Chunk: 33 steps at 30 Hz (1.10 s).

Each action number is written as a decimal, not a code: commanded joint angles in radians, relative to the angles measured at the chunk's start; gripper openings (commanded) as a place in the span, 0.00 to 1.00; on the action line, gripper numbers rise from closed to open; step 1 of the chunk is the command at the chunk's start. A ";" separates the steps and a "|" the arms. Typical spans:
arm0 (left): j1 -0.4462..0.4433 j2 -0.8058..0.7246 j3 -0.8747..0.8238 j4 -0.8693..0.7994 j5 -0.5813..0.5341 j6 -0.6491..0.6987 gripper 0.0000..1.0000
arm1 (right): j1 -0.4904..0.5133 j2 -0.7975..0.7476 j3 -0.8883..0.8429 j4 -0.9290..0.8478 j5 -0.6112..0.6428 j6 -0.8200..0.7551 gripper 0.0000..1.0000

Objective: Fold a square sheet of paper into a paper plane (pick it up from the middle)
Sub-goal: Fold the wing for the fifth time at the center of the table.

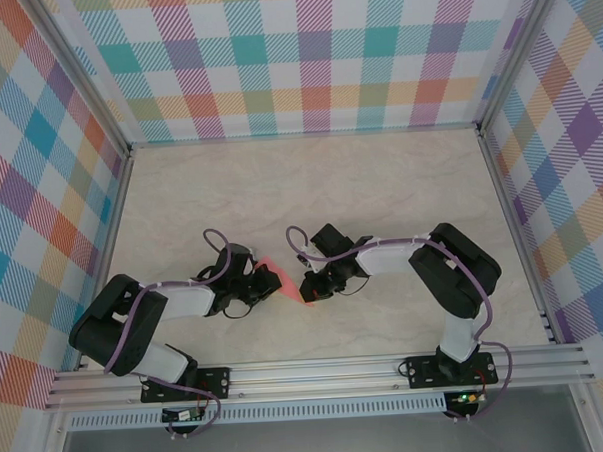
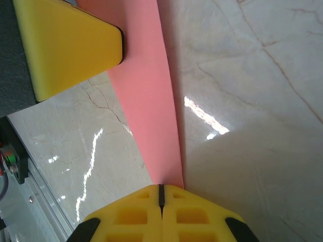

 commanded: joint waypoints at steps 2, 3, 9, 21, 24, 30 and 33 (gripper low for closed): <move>0.007 0.037 0.007 -0.086 -0.044 0.018 0.05 | 0.009 -0.002 -0.038 -0.067 -0.012 -0.038 0.00; 0.007 0.039 0.007 -0.089 -0.046 0.018 0.05 | 0.009 -0.010 -0.046 -0.070 -0.019 -0.045 0.00; 0.007 0.050 0.014 -0.106 -0.051 0.025 0.05 | 0.009 -0.062 -0.113 -0.088 -0.028 -0.073 0.00; 0.007 0.041 0.038 -0.107 -0.016 0.076 0.05 | 0.010 -0.252 -0.125 -0.051 0.082 -0.031 0.01; 0.007 0.036 0.045 -0.106 -0.005 0.104 0.05 | 0.022 -0.235 -0.076 0.005 0.125 -0.001 0.01; 0.007 0.040 0.085 -0.121 0.017 0.176 0.04 | 0.044 -0.091 0.015 0.080 0.166 0.043 0.00; 0.007 0.050 0.101 -0.127 0.027 0.205 0.04 | 0.051 -0.044 0.037 0.105 0.155 0.051 0.00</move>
